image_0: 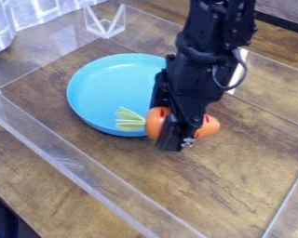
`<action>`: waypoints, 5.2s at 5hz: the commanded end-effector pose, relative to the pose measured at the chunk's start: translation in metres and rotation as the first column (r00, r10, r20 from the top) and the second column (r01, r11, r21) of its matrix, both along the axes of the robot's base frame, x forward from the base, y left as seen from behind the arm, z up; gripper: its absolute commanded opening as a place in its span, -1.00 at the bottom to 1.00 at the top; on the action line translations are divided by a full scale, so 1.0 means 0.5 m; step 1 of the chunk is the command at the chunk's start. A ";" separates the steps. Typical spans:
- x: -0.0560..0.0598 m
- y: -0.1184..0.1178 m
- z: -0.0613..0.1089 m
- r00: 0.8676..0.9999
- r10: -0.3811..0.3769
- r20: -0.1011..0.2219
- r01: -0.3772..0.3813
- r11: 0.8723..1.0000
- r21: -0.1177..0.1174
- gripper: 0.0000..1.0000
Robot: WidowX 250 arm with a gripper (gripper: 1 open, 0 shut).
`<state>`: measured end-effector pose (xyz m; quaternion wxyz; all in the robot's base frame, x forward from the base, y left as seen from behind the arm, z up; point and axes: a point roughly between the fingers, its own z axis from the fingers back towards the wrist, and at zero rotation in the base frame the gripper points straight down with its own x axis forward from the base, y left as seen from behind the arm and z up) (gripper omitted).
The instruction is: Put the carrot in the blue tray
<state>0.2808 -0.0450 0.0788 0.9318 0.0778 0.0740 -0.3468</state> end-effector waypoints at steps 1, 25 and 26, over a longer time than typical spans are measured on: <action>0.009 0.009 0.009 0.999 0.014 0.040 -0.014 1.000 -0.022 -1.00; 0.148 0.116 0.150 0.942 0.063 0.330 -0.090 0.994 0.068 -1.00; 0.166 0.123 0.157 0.936 0.056 0.348 -0.090 0.992 0.084 -1.00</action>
